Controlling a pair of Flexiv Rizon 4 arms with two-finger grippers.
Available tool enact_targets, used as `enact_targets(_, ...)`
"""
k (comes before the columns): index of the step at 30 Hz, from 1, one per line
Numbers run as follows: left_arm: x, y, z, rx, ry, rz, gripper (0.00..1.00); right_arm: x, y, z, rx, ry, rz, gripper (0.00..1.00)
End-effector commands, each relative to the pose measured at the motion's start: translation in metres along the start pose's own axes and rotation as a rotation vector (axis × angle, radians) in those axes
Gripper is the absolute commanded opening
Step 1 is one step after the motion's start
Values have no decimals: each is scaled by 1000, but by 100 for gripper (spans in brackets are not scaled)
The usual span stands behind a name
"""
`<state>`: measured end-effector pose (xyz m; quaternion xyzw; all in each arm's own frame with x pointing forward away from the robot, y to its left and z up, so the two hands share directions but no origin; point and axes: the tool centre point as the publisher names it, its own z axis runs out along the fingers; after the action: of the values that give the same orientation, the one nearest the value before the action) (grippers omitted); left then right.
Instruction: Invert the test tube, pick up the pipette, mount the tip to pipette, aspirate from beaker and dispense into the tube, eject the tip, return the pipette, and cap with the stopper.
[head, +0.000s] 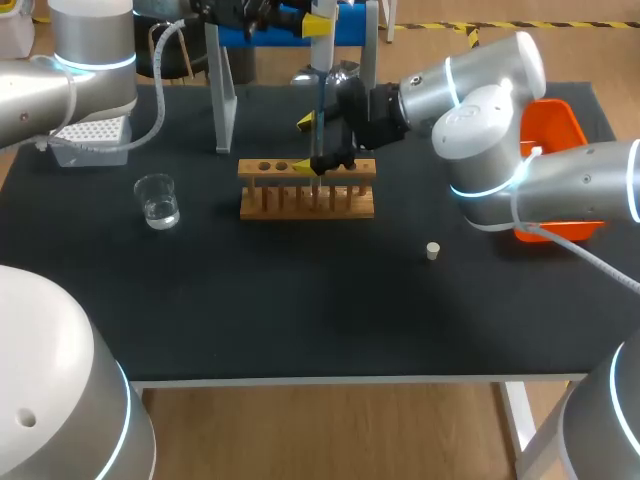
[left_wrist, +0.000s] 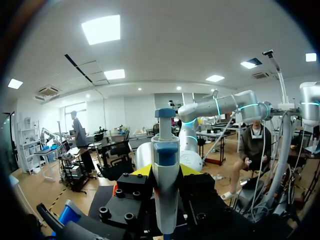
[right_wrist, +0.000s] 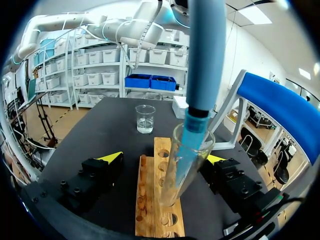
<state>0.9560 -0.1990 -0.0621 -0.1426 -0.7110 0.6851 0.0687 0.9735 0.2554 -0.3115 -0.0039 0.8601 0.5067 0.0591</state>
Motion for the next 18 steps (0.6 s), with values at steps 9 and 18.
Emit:
enact_targets(9, 1, -7, 2, -11, -6, 2, 0, 1, 0, -1, 1, -1, 0, 100)
enact_targets(18, 1, -13, 3, -19, -10, 4, 0, 1, 0, -1, 1, -1, 0, 100)
